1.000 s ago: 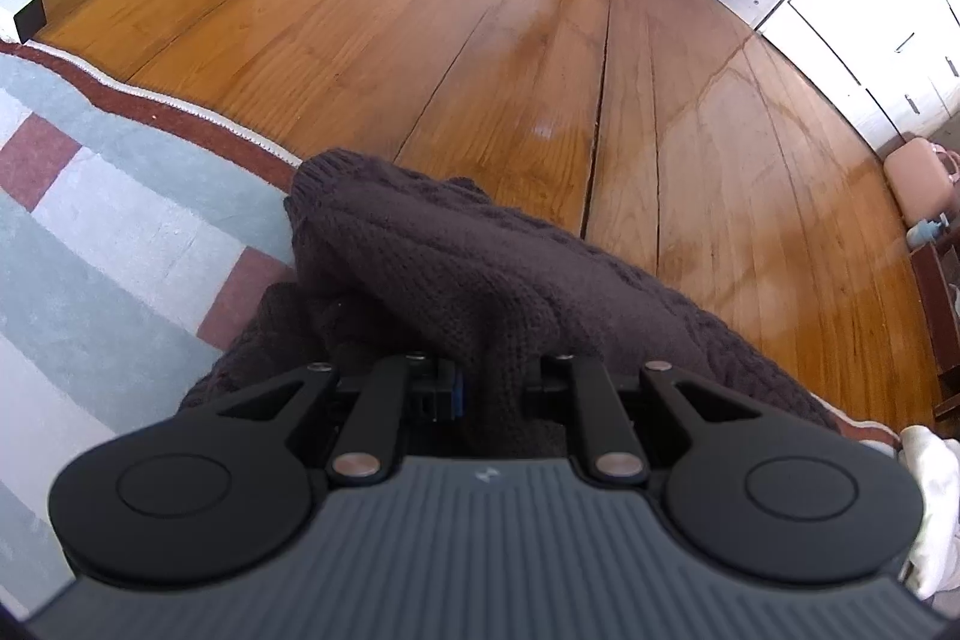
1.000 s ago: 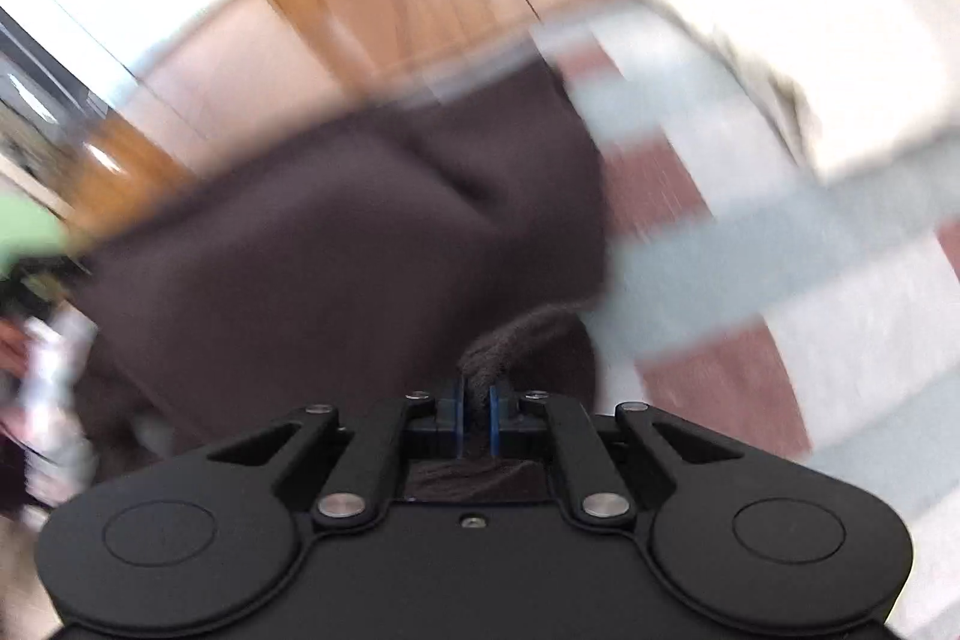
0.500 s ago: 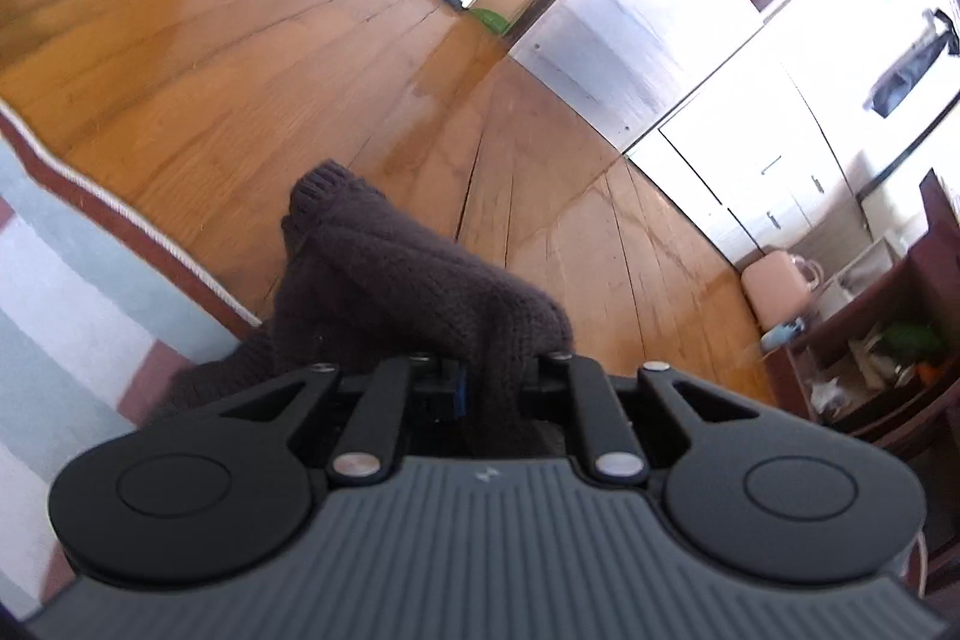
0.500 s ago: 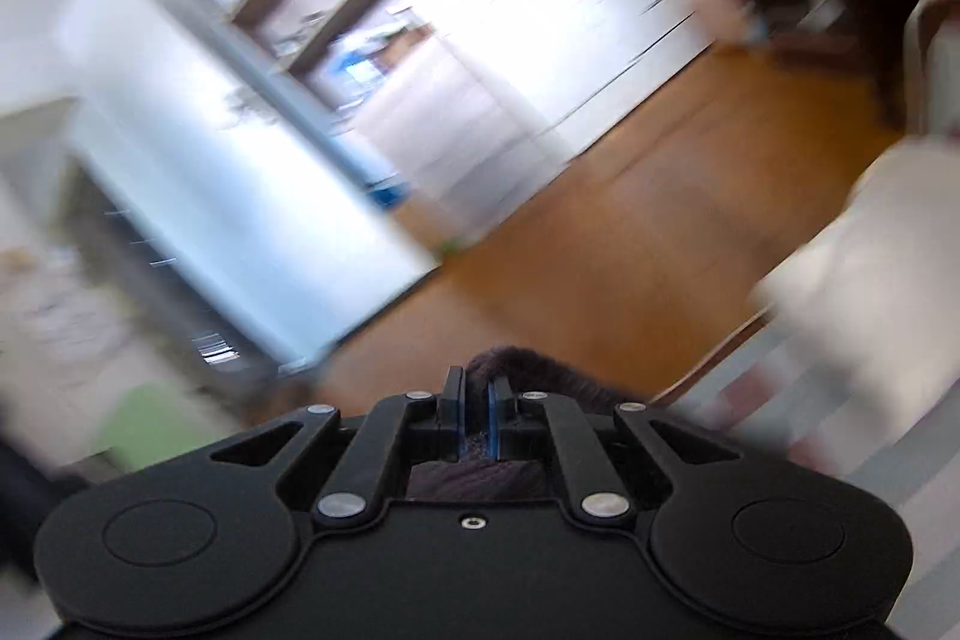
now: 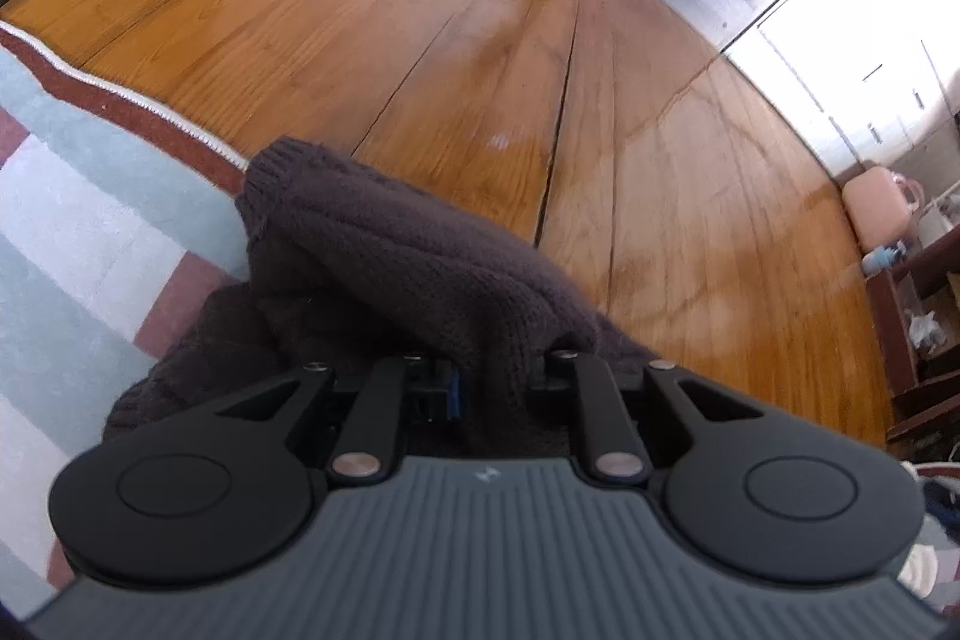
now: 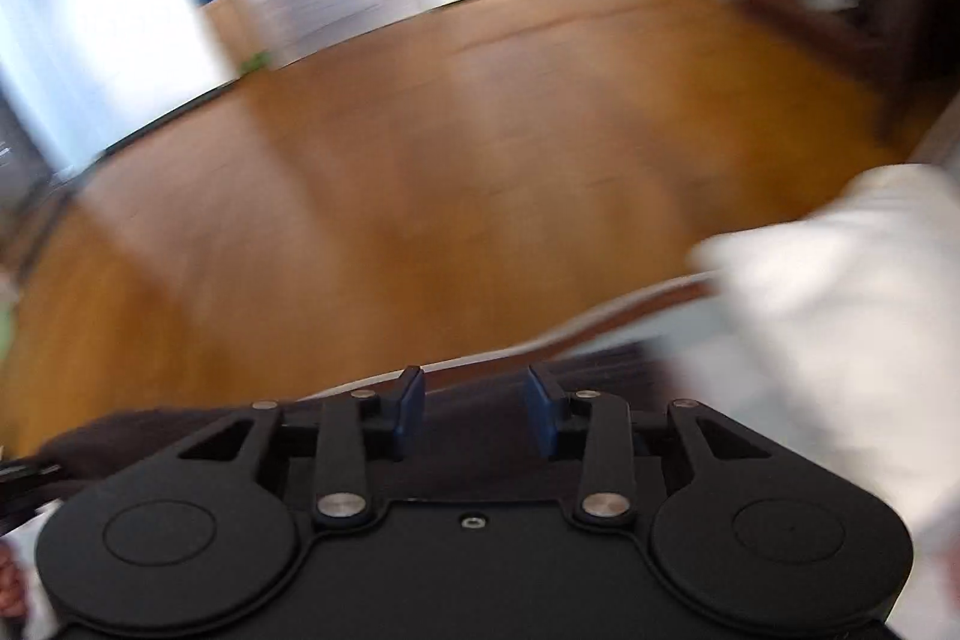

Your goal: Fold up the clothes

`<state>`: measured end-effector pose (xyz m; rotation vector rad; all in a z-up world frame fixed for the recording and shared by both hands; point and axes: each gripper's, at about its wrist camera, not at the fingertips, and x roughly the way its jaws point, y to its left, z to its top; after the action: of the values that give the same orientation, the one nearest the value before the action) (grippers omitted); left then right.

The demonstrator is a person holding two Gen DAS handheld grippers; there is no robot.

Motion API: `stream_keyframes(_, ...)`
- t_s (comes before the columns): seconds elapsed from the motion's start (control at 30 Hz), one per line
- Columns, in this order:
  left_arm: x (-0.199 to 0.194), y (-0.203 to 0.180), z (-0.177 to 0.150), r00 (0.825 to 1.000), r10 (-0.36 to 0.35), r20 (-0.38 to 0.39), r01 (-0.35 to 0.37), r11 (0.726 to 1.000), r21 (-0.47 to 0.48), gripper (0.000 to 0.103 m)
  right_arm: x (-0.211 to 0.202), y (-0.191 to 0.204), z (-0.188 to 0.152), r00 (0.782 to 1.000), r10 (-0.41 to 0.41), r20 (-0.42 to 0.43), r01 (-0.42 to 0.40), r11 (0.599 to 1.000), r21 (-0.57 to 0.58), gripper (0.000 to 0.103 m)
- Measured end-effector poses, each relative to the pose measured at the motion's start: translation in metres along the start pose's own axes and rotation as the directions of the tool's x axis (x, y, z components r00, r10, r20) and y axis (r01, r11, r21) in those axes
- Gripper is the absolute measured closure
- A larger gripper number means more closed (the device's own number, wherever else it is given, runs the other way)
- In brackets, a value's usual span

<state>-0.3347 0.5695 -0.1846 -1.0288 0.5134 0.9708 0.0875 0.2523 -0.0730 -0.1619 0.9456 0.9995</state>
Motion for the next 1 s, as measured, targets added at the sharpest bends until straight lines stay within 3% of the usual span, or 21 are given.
stream_keyframes(0.07, -0.001, 0.005, -0.001, 1.0, -0.003, -0.022, 0.002, 1.0, -0.016, 0.088, 0.03, 0.036, 0.005, 0.996, 0.065, -0.055, -0.07, 0.992, -0.109, 0.06)
stream_keyframes(0.17, -0.005, 0.013, -0.002, 0.999, -0.039, -0.03, 0.037, 0.998, -0.054, 0.088, 0.075, 0.097, 0.006, 0.981, 0.116, -0.154, -0.156, 0.947, -0.28, 0.059)
stream_keyframes(0.2, -0.005, 0.016, -0.004, 0.999, -0.044, -0.029, 0.042, 0.996, -0.081, 0.088, 0.09, 0.117, 0.006, 0.971, 0.133, -0.199, -0.193, 0.925, -0.327, 0.059)
stream_keyframes(0.27, -0.001, 0.022, -0.012, 0.998, -0.048, -0.042, 0.042, 0.99, -0.133, 0.088, 0.125, 0.146, 0.003, 0.931, 0.178, -0.319, -0.297, 0.878, -0.375, 0.06)
stream_keyframes(0.33, 0.007, 0.024, -0.014, 0.997, -0.033, -0.072, 0.023, 0.991, -0.13, 0.088, 0.15, 0.171, -0.007, 0.9, 0.202, -0.387, -0.363, 0.838, -0.408, 0.06)
stream_keyframes(0.53, 0.0, 0.015, -0.005, 0.999, -0.023, -0.04, 0.021, 0.997, -0.073, 0.088, 0.185, 0.219, -0.037, 0.892, 0.09, -0.444, -0.352, 0.754, -0.554, 0.06)
stream_keyframes(0.6, 0.0, 0.014, -0.004, 0.999, -0.023, -0.041, 0.02, 0.997, -0.071, 0.088, 0.185, 0.225, -0.046, 0.885, 0.058, -0.461, -0.355, 0.725, -0.591, 0.052)
stream_keyframes(0.73, -0.001, 0.022, -0.005, 0.997, -0.068, -0.036, 0.065, 0.993, -0.097, 0.088, 0.183, 0.221, -0.052, 0.869, 0.021, -0.494, -0.346, 0.74, -0.577, 0.047)
stream_keyframes(0.87, 0.001, 0.026, -0.005, 0.994, -0.108, -0.021, 0.104, 0.985, -0.138, 0.088, 0.178, 0.214, -0.063, 0.908, 0.032, -0.418, -0.306, 0.733, -0.608, 0.048)
stream_keyframes(0.93, 0.001, 0.025, -0.005, 0.994, -0.106, -0.022, 0.102, 0.986, -0.131, 0.088, 0.174, 0.216, -0.067, 0.926, 0.032, -0.375, -0.284, 0.715, -0.639, 0.054)
stream_keyframes(0.97, 0.0, 0.024, -0.005, 0.994, -0.11, -0.021, 0.107, 0.985, -0.133, 0.088, 0.172, 0.217, -0.068, 0.932, 0.036, -0.361, -0.282, 0.697, -0.659, 0.066)
stream_keyframes(1.0, -0.001, 0.025, -0.006, 0.993, -0.113, -0.021, 0.109, 0.985, -0.134, 0.088, 0.169, 0.22, -0.07, 0.934, 0.046, -0.355, -0.292, 0.671, -0.682, 0.086)
